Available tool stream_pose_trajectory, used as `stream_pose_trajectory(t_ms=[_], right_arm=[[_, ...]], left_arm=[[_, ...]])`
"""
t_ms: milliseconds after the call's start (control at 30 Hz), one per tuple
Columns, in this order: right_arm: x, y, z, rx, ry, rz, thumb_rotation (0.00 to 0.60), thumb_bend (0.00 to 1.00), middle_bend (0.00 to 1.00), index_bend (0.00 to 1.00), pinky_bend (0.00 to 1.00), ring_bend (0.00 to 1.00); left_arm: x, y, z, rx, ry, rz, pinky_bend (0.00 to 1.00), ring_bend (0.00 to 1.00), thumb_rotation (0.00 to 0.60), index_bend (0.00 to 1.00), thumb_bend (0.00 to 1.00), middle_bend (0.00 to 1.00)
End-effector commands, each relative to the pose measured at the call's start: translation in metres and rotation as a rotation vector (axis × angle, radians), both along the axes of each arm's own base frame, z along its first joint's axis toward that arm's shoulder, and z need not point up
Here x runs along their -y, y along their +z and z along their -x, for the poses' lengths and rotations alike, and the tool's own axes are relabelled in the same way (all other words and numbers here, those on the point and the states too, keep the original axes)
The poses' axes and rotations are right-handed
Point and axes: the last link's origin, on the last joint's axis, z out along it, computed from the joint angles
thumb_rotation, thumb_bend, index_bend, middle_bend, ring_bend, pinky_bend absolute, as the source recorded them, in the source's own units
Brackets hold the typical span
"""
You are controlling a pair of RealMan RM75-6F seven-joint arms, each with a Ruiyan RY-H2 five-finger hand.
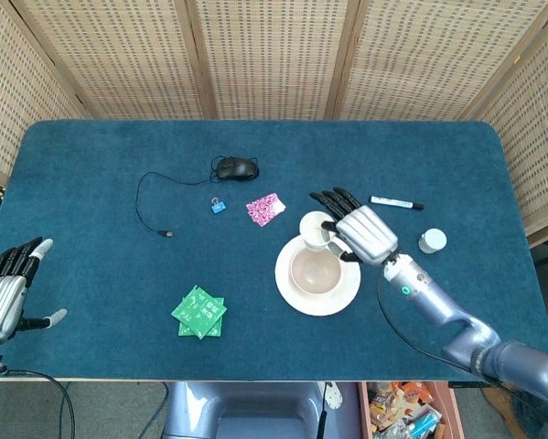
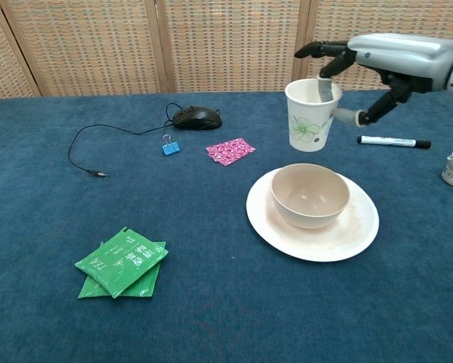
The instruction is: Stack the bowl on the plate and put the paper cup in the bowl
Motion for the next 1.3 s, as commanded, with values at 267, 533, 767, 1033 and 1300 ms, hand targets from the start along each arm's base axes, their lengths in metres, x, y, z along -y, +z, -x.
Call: stream_pose_trajectory(t_ms=[267, 533, 767, 1033, 1300], right_arm=[[-0.053, -0.002, 0.032, -0.077, 0.031, -0.008, 0.6, 0.57, 0.03, 0.62, 0.0, 0.0], [-0.054, -0.013, 0.025, -0.064, 0.039, -0.021, 0.6, 0.57, 0.03, 0.62, 0.0, 0.0], [-0.051, -0.026, 0.013, -0.074, 0.052, -0.034, 0.6, 0.57, 0.03, 0.62, 0.0, 0.0], [-0.043, -0.043, 0.011, -0.117, 0.037, -0.033, 0.6, 0.57, 0.03, 0.62, 0.0, 0.0], [-0.037, -0.054, 0.01, -0.149, 0.026, -0.03, 0.6, 0.57, 0.03, 0.62, 0.0, 0.0]], left_arm=[[0.007, -0.001, -0.004, 0.006, -0.021, 0.009, 0.0, 0.0, 0.6, 0.0, 0.0, 0.0], [0.009, 0.001, -0.004, 0.009, -0.023, 0.003, 0.0, 0.0, 0.6, 0.0, 0.0, 0.0], [0.007, 0.001, -0.003, 0.01, -0.019, 0.002, 0.0, 0.0, 0.6, 0.0, 0.0, 0.0], [0.007, 0.003, -0.001, 0.014, -0.014, -0.001, 0.0, 0.0, 0.6, 0.0, 0.0, 0.0], [0.007, 0.002, -0.001, 0.011, -0.014, 0.003, 0.0, 0.0, 0.6, 0.0, 0.0, 0.0]])
